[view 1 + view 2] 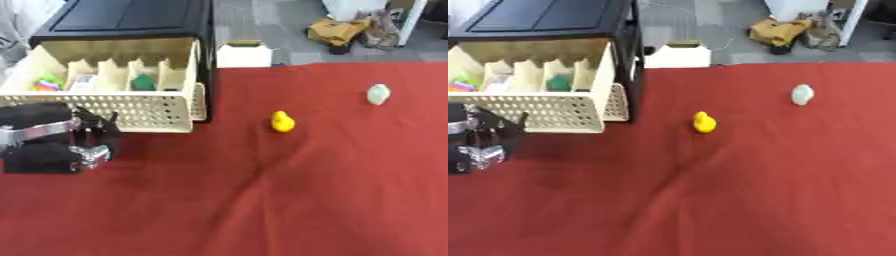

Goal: Pick up objects from table and place into drawer.

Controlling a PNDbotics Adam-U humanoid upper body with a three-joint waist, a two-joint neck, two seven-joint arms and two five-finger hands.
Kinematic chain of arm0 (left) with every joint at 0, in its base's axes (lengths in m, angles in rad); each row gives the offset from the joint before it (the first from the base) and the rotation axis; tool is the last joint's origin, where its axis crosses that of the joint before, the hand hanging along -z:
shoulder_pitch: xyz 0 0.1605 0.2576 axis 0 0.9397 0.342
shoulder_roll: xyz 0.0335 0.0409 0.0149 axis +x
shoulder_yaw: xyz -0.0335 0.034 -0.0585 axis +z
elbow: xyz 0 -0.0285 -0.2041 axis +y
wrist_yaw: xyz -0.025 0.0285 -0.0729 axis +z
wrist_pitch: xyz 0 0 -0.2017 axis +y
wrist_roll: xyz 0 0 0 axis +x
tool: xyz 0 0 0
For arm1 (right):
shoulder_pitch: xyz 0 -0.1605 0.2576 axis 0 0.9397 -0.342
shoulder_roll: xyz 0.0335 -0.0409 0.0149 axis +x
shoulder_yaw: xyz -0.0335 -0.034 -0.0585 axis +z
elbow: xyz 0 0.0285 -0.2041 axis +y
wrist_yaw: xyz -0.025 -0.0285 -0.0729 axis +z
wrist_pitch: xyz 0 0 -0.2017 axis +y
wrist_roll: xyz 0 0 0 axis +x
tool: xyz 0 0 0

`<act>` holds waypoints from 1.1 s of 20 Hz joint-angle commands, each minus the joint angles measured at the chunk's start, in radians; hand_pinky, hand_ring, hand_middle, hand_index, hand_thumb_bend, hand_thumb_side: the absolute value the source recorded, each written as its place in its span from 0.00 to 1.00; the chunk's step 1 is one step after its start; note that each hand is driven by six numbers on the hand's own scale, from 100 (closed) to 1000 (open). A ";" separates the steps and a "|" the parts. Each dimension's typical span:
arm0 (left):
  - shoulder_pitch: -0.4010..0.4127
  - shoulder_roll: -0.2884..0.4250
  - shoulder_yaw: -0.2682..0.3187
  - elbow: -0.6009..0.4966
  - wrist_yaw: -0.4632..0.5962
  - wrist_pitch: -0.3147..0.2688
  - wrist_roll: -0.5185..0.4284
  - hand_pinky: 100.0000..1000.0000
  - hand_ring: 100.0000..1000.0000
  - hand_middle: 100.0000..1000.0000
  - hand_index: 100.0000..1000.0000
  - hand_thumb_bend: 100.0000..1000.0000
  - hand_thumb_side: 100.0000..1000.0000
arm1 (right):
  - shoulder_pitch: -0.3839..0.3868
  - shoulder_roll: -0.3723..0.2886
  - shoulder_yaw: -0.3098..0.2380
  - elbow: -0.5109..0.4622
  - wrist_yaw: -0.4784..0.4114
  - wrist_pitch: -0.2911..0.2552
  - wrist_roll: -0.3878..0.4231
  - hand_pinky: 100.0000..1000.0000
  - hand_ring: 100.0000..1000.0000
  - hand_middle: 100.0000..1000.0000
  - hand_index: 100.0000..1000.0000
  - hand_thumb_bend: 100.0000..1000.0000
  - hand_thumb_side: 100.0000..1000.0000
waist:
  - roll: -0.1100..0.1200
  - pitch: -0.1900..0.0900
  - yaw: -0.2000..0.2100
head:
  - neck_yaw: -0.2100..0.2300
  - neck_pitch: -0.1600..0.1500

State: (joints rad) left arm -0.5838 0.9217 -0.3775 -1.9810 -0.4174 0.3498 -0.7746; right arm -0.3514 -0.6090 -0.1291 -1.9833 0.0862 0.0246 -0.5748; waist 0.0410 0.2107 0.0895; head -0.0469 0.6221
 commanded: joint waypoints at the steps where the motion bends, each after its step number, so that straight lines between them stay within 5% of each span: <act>1: -0.023 0.013 0.015 0.013 -0.023 0.012 -0.013 0.50 0.59 0.65 0.89 0.00 1.00 | -0.008 -0.014 -0.013 -0.017 -0.002 0.000 -0.003 0.63 0.69 0.52 0.75 0.04 0.58 | 0.000 -0.011 -0.001 | -0.002 -0.012; 22: -0.086 -0.054 0.013 0.144 -0.123 -0.027 0.023 0.53 0.67 0.74 0.92 0.00 1.00 | -0.003 -0.005 -0.021 -0.017 -0.002 0.006 -0.014 0.64 0.69 0.52 0.75 0.04 0.58 | 0.001 0.006 -0.012 | 0.001 -0.042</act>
State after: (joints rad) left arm -0.6583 0.8493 -0.3782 -1.8556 -0.5218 0.3219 -0.7556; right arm -0.3495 -0.5999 -0.1364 -1.9833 0.0859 0.0308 -0.5854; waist 0.0441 0.2284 0.0786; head -0.0468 0.5921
